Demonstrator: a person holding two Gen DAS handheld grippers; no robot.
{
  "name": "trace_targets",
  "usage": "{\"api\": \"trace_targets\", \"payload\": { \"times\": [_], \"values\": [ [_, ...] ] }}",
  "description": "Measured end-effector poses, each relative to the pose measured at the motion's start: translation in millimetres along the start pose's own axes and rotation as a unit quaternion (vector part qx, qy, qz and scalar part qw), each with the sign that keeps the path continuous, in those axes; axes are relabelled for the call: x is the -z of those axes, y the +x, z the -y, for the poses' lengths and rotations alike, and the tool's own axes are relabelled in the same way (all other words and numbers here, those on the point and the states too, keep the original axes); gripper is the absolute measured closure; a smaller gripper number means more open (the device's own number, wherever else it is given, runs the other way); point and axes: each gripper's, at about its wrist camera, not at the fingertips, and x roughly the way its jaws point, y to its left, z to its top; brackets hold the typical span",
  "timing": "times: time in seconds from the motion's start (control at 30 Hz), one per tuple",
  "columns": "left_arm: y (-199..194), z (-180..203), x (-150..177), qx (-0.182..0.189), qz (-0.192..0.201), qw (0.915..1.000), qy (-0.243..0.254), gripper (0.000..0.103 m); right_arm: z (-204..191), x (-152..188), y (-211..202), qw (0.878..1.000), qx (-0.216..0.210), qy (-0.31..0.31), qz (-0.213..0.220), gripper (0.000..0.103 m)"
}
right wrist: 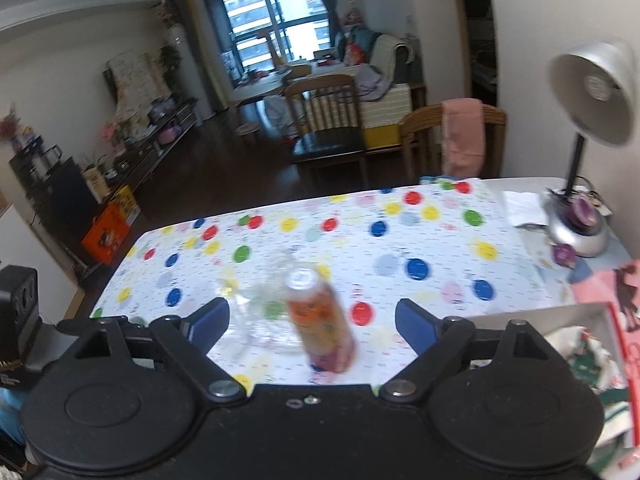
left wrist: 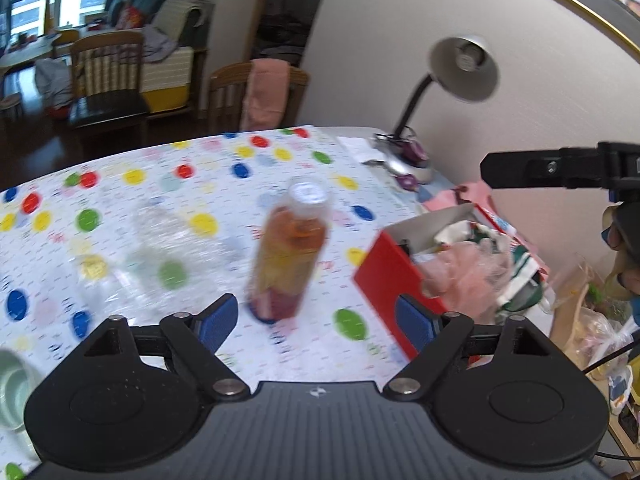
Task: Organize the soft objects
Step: 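Move both open grippers back toward the plastic wrap on the table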
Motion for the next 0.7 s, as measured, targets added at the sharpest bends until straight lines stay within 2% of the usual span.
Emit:
{"api": "trace_targets", "payload": {
  "times": [0.2,0.3,0.43,0.7],
  "values": [
    [-20,-49,14,-0.029,0.011,0.9991,-0.029,0.009,-52,-12,39,1.0,-0.015,-0.008,-0.02,0.005],
    [-26,-73,21,-0.042,0.016,0.9982,-0.039,0.0,-75,-18,61,0.999,-0.017,-0.016,-0.032,0.002],
    [-30,-101,27,-0.062,0.023,0.9967,-0.047,0.0,-98,-25,93,0.998,-0.018,-0.013,-0.053,0.001],
    [-11,-152,33,-0.076,-0.01,0.9935,-0.084,0.0,-123,-28,174,0.995,0.003,-0.011,-0.1,0.001]
  ]
}}
